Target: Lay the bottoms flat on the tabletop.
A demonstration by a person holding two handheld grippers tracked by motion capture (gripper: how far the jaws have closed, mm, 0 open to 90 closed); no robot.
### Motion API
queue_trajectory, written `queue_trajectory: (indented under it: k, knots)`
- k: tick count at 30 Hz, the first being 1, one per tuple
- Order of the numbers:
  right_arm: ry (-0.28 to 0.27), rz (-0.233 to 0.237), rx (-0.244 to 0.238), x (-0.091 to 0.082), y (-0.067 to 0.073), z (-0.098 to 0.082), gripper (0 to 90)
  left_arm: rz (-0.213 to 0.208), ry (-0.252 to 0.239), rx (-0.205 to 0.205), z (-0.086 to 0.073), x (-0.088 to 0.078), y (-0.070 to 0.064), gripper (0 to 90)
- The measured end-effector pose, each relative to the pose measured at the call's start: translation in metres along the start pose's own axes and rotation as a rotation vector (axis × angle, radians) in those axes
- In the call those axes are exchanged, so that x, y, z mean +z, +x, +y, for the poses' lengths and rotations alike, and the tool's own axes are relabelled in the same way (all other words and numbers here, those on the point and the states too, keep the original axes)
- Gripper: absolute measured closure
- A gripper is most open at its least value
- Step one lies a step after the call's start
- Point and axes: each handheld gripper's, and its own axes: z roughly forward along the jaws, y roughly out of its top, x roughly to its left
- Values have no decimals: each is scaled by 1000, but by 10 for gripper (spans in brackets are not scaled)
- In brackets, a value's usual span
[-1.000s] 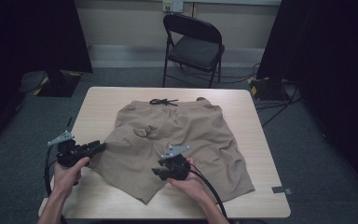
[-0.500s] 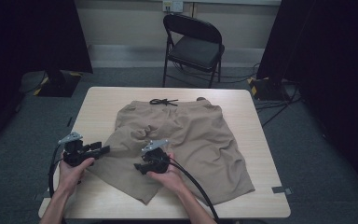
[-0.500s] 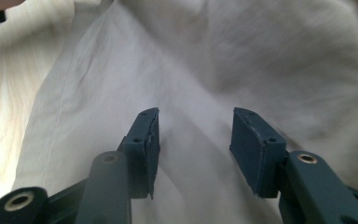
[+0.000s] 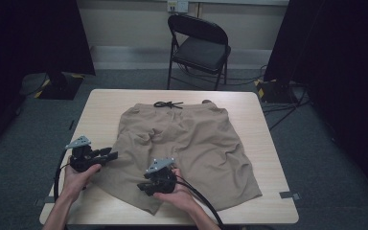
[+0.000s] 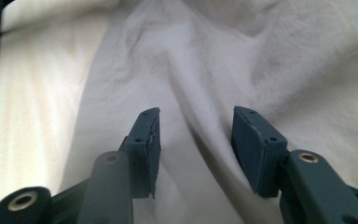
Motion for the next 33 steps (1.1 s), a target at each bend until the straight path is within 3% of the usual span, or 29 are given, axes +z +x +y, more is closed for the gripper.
queue_trajectory:
  k: [3, 7, 10, 11, 12, 13, 14, 18, 22, 24, 26, 29, 30, 31, 33]
  knots:
    - [6, 16, -4, -5, 6, -4, 524, -15, 21, 15, 0, 6, -3, 600]
    - [3, 43, -7, -10, 14, -11, 524, 4, 12, 13, 1, 6, -7, 547]
    - [13, 53, -28, -16, 21, -16, 524, 25, 78, -8, -3, 13, -4, 553]
    - [13, 53, -28, -16, 21, -16, 524, 25, 78, -8, -3, 13, -4, 614]
    - [15, 57, -28, -17, 21, -17, 525, 20, 102, -13, -5, 16, -2, 614]
    - [17, 64, -20, -18, 20, -17, 524, 13, 127, -5, -9, 17, -2, 756]
    - [19, 65, -22, -18, 19, -16, 522, 13, 127, -5, -9, 17, -2, 802]
    - [30, 70, -7, -19, 17, -15, 478, 6, 148, -10, -17, 5, -7, 878]
    - [-5, 30, 21, -28, 7, -9, 439, 1, 186, -21, -35, -10, -5, 886]
    - [-20, 17, 30, -30, 5, -7, 437, -25, 182, -56, -45, -21, -1, 886]
    - [-40, -40, 30, -38, -4, -2, 430, -10, 162, -72, -50, -28, 0, 854]
    - [-52, -76, 41, -42, -12, 2, 429, -19, 142, -75, -47, -29, 1, 788]
    - [-61, -115, 54, -45, -21, 3, 431, -13, 110, -73, -39, -30, 0, 710]
    - [-62, -125, 57, -47, -24, 4, 434, -13, 110, -73, -39, -30, 0, 679]
    - [-68, -150, 70, -50, -32, 4, 452, -14, 45, -75, -22, -31, -3, 645]
